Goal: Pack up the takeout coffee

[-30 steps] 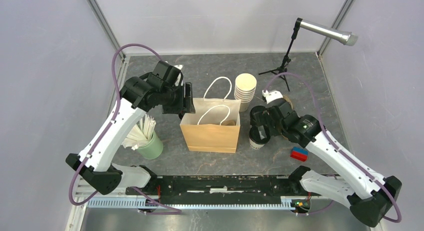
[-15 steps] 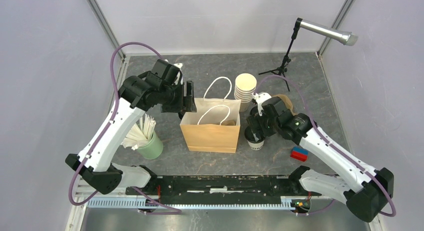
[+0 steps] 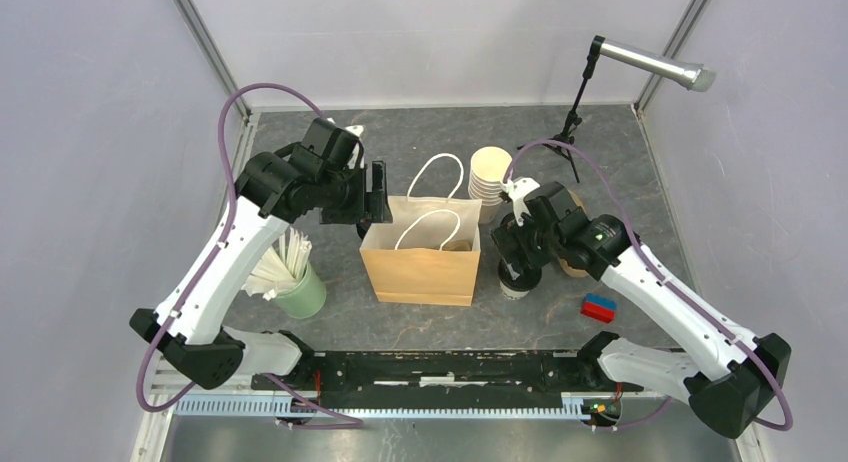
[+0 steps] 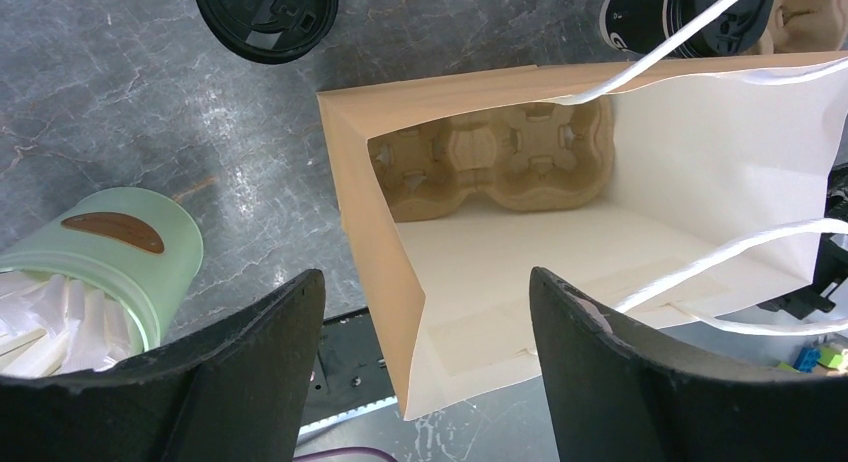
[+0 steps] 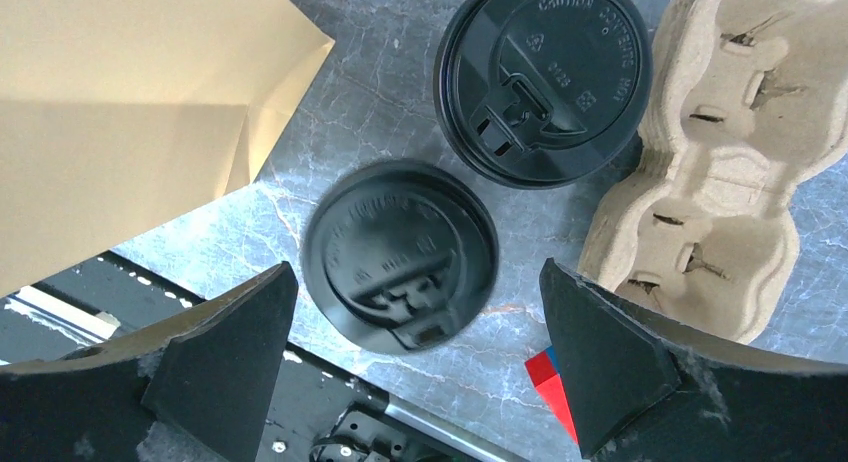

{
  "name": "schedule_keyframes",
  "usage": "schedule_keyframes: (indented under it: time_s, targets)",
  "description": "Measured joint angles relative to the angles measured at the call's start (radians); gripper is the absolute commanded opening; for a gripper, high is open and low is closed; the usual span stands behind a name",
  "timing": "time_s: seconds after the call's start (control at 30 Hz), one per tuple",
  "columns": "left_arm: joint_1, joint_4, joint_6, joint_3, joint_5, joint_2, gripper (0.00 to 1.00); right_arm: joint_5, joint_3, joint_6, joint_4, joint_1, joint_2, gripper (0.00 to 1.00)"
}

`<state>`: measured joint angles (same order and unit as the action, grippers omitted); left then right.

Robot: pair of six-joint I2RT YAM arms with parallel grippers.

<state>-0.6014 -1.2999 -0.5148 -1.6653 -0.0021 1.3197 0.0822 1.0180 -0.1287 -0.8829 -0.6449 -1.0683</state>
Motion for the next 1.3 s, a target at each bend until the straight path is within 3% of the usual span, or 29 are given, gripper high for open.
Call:
schedule_keyframes:
  time_s: [0.3, 0.7, 1.3]
  targets:
    - [0.000, 0.000, 0.000, 0.000, -0.023, -0.012, 0.85, -0.003, -0.025, 0.009, -0.007, 0.000, -0.009, 0.99]
    - [0.000, 0.000, 0.000, 0.000, -0.023, -0.013, 0.85, -0.050, -0.089, 0.020, 0.073, 0.000, -0.026, 0.92]
    - [0.000, 0.000, 0.000, 0.000, -0.024, -0.019, 0.86, -0.048, -0.010, 0.021, 0.008, 0.000, -0.047, 0.98]
